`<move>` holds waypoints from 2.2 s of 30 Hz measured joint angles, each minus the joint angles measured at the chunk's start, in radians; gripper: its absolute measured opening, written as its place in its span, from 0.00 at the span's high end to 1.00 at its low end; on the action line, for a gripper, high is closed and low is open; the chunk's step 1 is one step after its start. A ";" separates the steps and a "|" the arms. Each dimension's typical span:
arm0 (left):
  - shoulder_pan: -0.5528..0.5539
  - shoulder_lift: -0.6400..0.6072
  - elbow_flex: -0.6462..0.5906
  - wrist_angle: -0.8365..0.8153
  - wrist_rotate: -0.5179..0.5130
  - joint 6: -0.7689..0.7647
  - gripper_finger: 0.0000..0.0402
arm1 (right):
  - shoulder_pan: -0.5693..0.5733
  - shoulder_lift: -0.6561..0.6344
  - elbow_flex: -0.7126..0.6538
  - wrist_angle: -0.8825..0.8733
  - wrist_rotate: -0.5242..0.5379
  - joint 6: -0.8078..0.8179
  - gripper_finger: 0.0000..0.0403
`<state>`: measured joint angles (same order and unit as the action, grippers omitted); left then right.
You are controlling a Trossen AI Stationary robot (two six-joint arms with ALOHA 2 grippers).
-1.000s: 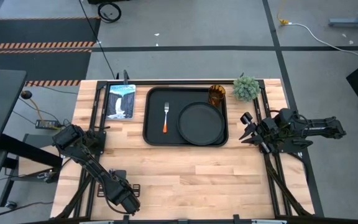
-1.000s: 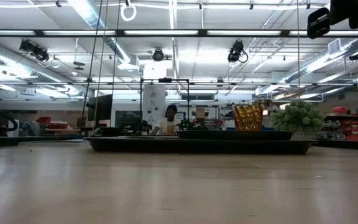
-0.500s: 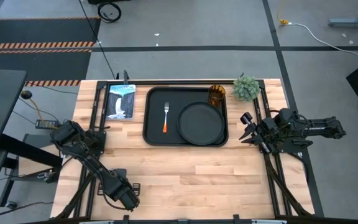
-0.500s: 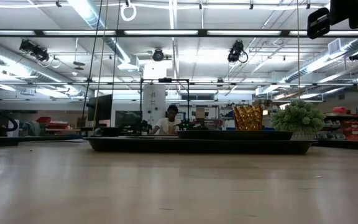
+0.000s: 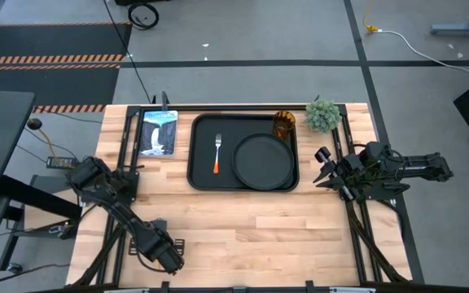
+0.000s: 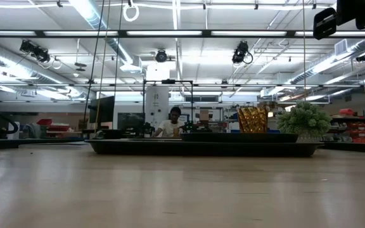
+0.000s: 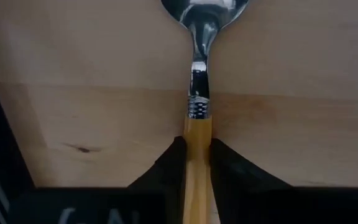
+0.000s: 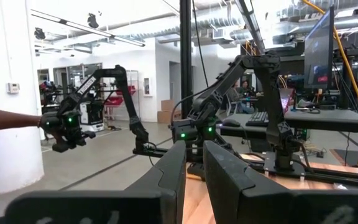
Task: Pick and place plate/cup/fork/spoon on tray
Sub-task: Put the yellow spoon to the left of the orange fork on the black tray
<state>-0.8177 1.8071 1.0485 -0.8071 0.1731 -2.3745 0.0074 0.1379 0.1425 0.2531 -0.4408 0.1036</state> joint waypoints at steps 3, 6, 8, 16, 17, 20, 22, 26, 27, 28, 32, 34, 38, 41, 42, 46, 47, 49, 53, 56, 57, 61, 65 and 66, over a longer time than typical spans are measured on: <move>0.007 -0.026 -0.003 -0.022 -0.068 0.002 0.83 | 0.000 0.000 0.000 0.000 0.000 -0.001 0.84; 0.018 -0.040 -0.002 -0.029 -0.114 0.006 0.84 | 0.000 0.000 0.000 0.000 0.000 -0.002 0.84; 0.027 -0.042 -0.002 -0.032 -0.122 0.015 0.85 | 0.000 0.000 0.000 0.000 0.000 -0.002 0.84; 0.096 -0.047 0.000 -0.036 -0.192 0.113 0.86 | 0.000 0.000 0.000 0.000 0.000 -0.002 0.84; 0.106 -0.047 0.000 -0.039 -0.192 0.133 0.86 | 0.000 0.000 0.000 0.000 0.000 -0.002 0.84; 0.133 -0.047 0.000 -0.054 -0.192 0.169 0.86 | 0.000 0.000 0.000 0.000 0.000 -0.002 0.84; 0.151 -0.047 0.000 -0.058 -0.191 0.191 0.86 | 0.000 0.000 0.000 0.000 0.000 -0.002 0.84; 0.185 -0.062 0.000 -0.071 -0.199 0.243 0.88 | 0.000 0.000 0.000 0.000 0.000 -0.002 0.84; 0.192 -0.071 0.000 -0.080 -0.211 0.246 0.89 | 0.000 0.000 0.000 0.000 0.000 -0.002 0.84; 0.196 -0.084 0.000 -0.091 -0.231 0.248 0.90 | 0.000 0.000 0.000 0.001 0.000 -0.002 0.84; 0.215 -0.149 0.000 -0.150 -0.313 0.251 0.91 | 0.000 0.000 0.000 0.001 0.000 -0.002 0.84; 0.231 -0.179 0.000 -0.179 -0.355 0.259 0.92 | 0.000 0.000 0.000 0.000 0.000 -0.002 0.84; 0.287 -0.221 0.001 -0.188 -0.457 0.324 0.92 | 0.000 0.000 0.000 0.000 0.000 -0.002 0.84; 0.342 -0.227 0.001 -0.188 -0.462 0.402 0.93 | 0.000 0.000 0.000 0.000 0.000 -0.002 0.84; 0.357 -0.227 0.001 -0.188 -0.457 0.425 0.94 | 0.000 0.000 0.000 0.000 0.000 -0.002 0.84; 0.396 -0.209 0.002 -0.186 -0.450 0.459 0.95 | 0.000 0.000 0.000 -0.002 0.000 0.001 0.84; 0.402 -0.202 0.002 -0.188 -0.450 0.469 0.95 | 0.000 0.000 0.000 -0.003 0.000 0.001 0.84; 0.407 -0.182 0.002 -0.186 -0.449 0.475 0.93 | 0.000 0.000 0.000 -0.007 0.000 0.001 0.84; 0.412 -0.123 0.002 -0.171 -0.381 0.444 0.86 | 0.000 0.000 0.000 -0.008 0.000 0.002 0.84; 0.410 -0.096 0.001 -0.148 -0.302 0.385 0.79 | 0.000 0.000 0.000 -0.006 0.000 0.002 0.84; 0.406 -0.094 0.001 -0.128 -0.291 0.365 0.75 | 0.000 0.000 0.000 -0.006 0.000 0.002 0.84; 0.394 -0.093 0.001 -0.092 -0.280 0.279 0.61 | 0.000 0.000 0.000 0.003 0.000 0.001 0.84; 0.392 -0.087 0.002 -0.104 -0.291 0.179 0.47 | 0.000 0.000 0.000 0.006 -0.013 0.003 0.84; 0.392 -0.084 0.002 -0.104 -0.291 0.165 0.44 | 0.000 0.000 0.000 0.006 -0.025 0.006 0.84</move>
<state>-0.4259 1.7228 1.0500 -0.9108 -0.1177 -2.2098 0.0071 0.1381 0.1421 0.2586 -0.4658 0.1097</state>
